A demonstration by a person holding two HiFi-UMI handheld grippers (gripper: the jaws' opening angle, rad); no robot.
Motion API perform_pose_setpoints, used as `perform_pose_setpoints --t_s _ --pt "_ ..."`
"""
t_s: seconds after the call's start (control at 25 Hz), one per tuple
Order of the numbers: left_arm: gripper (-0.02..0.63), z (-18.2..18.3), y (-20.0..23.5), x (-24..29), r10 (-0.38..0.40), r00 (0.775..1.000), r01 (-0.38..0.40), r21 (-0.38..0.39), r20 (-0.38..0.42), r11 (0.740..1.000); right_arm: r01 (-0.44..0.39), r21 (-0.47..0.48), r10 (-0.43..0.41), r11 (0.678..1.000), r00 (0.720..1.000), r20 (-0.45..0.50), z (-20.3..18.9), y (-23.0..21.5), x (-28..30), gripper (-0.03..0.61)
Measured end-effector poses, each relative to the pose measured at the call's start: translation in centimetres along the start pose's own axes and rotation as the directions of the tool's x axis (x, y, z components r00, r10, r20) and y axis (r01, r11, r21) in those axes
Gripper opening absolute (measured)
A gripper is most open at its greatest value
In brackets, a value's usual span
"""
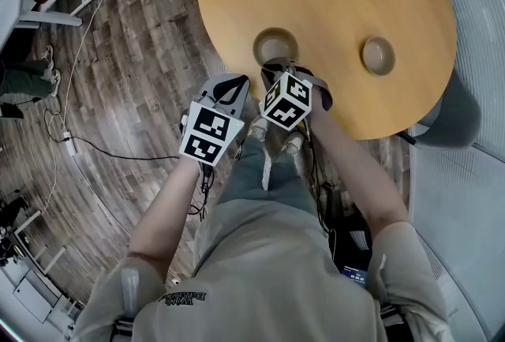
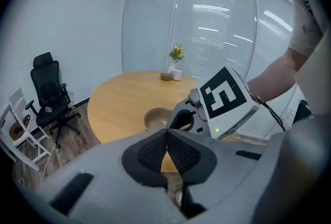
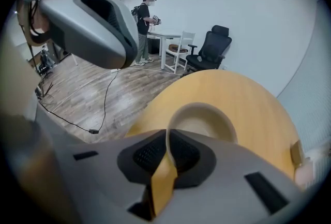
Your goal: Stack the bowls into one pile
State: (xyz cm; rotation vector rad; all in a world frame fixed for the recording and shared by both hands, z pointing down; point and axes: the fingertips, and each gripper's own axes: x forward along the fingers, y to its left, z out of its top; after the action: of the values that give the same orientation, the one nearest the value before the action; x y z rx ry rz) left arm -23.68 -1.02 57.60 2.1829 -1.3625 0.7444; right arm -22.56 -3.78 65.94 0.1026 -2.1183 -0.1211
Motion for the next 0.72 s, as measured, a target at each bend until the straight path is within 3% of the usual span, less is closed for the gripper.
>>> perform_pose_setpoints --t_s 0.44,0.72 --pt "0.018 1.7 -0.4 -1.3 -0.012 0.999 0.01 0.032 0.04 0.999 0.029 0.109 -0.036 0.994 0.997 0.069 0.8 -0.5 -3.5 0.035" --pt "0.018 5.8 -2.0 -2.3 -0.054 0.993 0.045 0.094 0.103 0.995 0.111 0.211 -0.139 0.971 0.983 0.123 0.5 -2.7 -8.3 0.034"
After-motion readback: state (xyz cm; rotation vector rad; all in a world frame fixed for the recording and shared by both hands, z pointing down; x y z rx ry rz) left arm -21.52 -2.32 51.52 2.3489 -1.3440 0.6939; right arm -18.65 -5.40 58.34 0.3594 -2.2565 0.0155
